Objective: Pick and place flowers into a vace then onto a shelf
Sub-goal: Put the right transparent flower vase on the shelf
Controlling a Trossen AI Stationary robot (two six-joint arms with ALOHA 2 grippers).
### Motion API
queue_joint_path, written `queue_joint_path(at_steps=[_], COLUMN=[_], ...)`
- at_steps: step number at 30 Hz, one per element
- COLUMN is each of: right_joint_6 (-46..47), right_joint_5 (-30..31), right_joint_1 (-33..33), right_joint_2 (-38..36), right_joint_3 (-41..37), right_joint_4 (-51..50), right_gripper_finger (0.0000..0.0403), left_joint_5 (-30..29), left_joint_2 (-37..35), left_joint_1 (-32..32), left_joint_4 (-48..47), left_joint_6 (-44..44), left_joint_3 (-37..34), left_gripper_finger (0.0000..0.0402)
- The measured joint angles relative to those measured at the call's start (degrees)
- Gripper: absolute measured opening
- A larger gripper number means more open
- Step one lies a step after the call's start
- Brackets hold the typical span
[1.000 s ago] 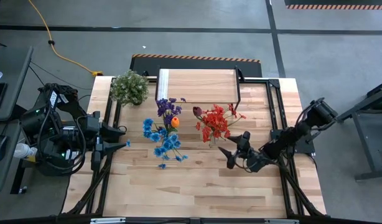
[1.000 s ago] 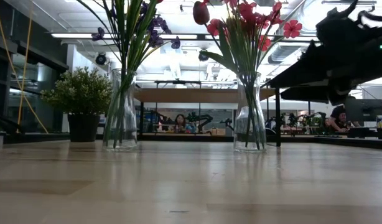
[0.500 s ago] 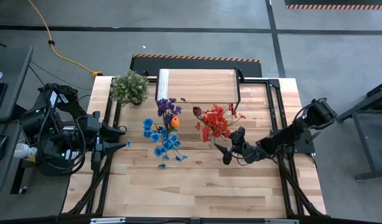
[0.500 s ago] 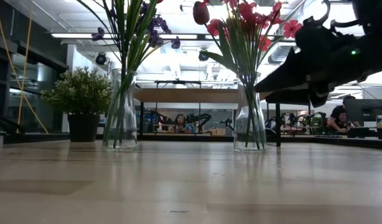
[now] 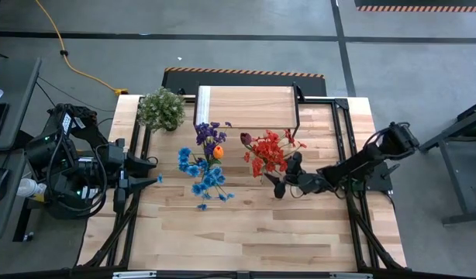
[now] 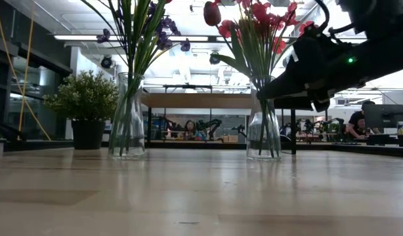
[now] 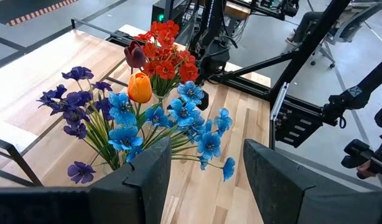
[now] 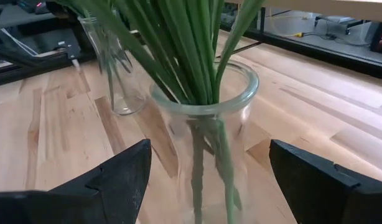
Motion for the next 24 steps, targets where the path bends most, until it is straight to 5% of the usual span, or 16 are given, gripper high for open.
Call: queue_joint_path(at_steps=[24], right_joint_6=[-2.4], right_joint_5=[-3.6], right_joint_1=[-5.7], right_joint_2=[0.0], right_joint_3=[0.0], right_joint_4=[2.1], right_gripper_finger=[0.0314], left_joint_5=[0.0], left_joint_2=[0.0], left_joint_1=[0.0], left_joint_4=[0.0], left_joint_6=[0.1], left_joint_3=[0.0], left_gripper_finger=[0.0232])
